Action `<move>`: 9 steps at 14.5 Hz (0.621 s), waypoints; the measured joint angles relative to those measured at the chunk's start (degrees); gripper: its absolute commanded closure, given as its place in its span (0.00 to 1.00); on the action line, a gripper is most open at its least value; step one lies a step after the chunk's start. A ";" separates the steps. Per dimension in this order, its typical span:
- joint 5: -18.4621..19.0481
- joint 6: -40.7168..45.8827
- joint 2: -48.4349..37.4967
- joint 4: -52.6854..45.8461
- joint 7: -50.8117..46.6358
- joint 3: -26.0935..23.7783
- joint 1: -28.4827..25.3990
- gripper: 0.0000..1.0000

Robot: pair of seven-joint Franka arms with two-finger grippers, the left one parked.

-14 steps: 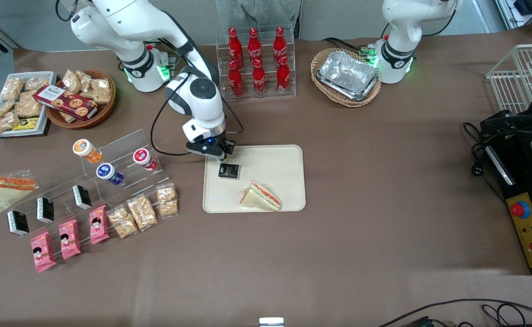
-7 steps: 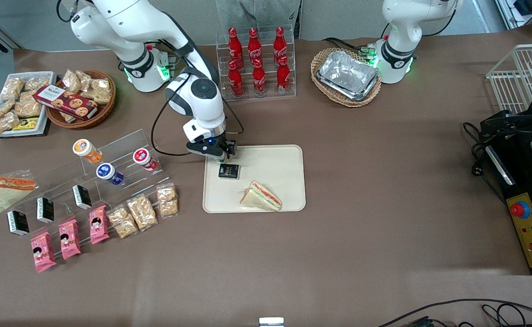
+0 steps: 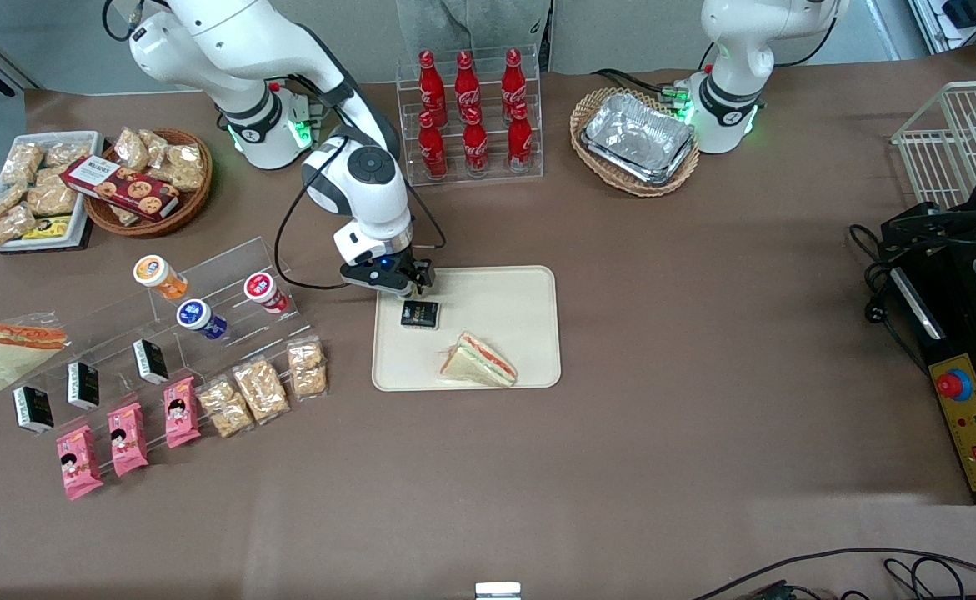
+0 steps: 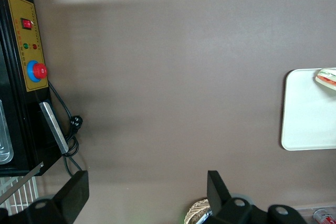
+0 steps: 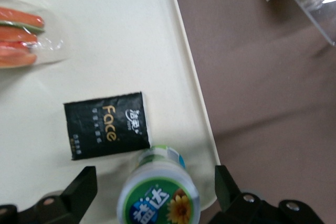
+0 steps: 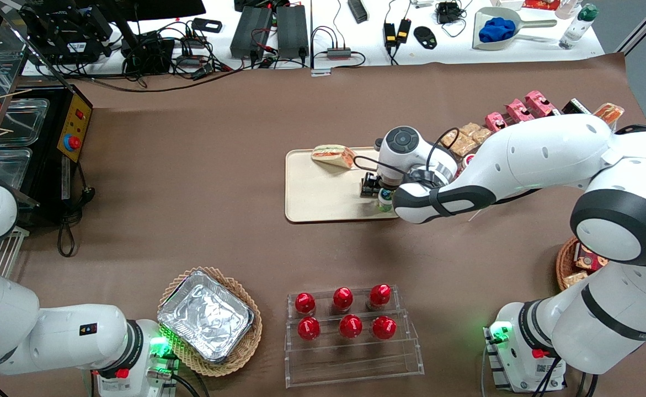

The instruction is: Place green gum on tray

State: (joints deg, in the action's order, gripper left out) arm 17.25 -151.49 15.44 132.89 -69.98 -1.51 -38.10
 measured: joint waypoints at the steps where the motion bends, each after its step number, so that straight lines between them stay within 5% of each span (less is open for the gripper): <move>1: 0.00 0.28 -0.54 -0.12 1.11 0.02 0.45 0.00; 4: -0.60 6.49 -3.98 -1.53 4.86 0.03 1.27 0.00; 9: -15.78 27.69 -12.00 -13.18 19.61 0.00 1.22 0.00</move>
State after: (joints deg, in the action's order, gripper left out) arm 1.47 -123.80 3.44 119.70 -50.37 -1.52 -36.87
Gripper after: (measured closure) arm 0.000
